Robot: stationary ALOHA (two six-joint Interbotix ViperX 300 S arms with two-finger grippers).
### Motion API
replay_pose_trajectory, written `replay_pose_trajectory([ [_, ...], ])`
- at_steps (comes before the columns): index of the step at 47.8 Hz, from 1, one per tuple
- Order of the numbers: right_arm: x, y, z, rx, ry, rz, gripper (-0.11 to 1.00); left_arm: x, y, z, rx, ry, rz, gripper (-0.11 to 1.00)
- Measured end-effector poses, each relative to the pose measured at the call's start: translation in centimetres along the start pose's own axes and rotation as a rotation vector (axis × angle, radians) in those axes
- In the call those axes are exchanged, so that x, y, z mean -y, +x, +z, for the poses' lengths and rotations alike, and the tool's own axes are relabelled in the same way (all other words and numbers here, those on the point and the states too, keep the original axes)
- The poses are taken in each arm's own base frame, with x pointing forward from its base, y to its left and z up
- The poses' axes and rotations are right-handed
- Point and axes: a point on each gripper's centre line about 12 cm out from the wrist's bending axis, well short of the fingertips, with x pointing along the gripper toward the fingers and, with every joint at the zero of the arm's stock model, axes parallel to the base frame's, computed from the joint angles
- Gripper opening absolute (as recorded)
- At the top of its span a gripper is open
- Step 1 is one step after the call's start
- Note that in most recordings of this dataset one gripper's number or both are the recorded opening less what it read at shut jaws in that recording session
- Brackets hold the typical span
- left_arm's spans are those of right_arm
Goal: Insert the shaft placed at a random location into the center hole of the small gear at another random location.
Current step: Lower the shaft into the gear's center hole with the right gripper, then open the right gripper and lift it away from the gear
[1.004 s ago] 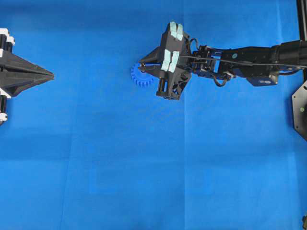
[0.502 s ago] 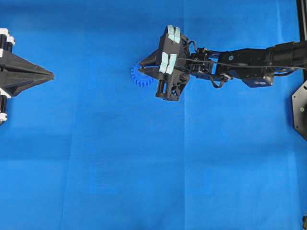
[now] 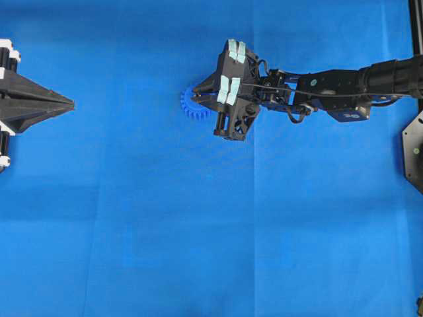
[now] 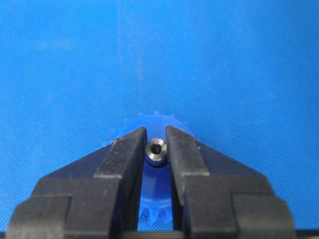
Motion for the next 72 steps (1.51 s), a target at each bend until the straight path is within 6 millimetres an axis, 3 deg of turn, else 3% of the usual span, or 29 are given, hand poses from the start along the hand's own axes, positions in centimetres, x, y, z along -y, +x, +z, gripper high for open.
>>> replay_pose_trajectory([
  [13,0.1,0.0,0.0,-0.001,0.001,-0.001,0.04,0.0,0.0,-0.2,-0.012,0.0,0.0,0.0],
  [17,0.1,0.0,-0.1,-0.003,0.001,-0.001,0.1,0.0,0.0,-0.3,-0.015,0.0,0.0,0.0],
  [22,0.0,0.0,-0.1,-0.012,0.002,0.0,0.3,0.0,0.0,-0.3,-0.02,0.0,0.0,0.0],
  [30,0.1,0.1,-0.3,-0.026,0.005,-0.001,0.76,0.0,0.0,-0.4,-0.028,0.0,0.0,0.0],
  [34,0.0,0.0,-0.1,-0.024,0.006,-0.001,0.87,0.0,0.0,-0.4,-0.028,0.0,0.0,0.0],
  [44,-0.2,-1.6,2.2,0.018,0.004,0.008,0.85,0.0,0.0,-0.4,-0.028,0.0,0.0,0.0],
  [58,-0.6,-6.0,6.9,0.12,0.008,0.024,0.85,0.0,0.0,-0.4,-0.028,0.0,0.0,0.0],
  [62,-0.6,-6.8,7.1,0.131,0.007,0.027,0.85,0.0,0.0,-0.4,-0.028,0.0,0.0,0.0],
  [72,-0.4,-8.2,5.6,0.108,0.008,0.024,0.85,0.0,0.0,-0.5,-0.031,0.0,0.0,0.0],
])
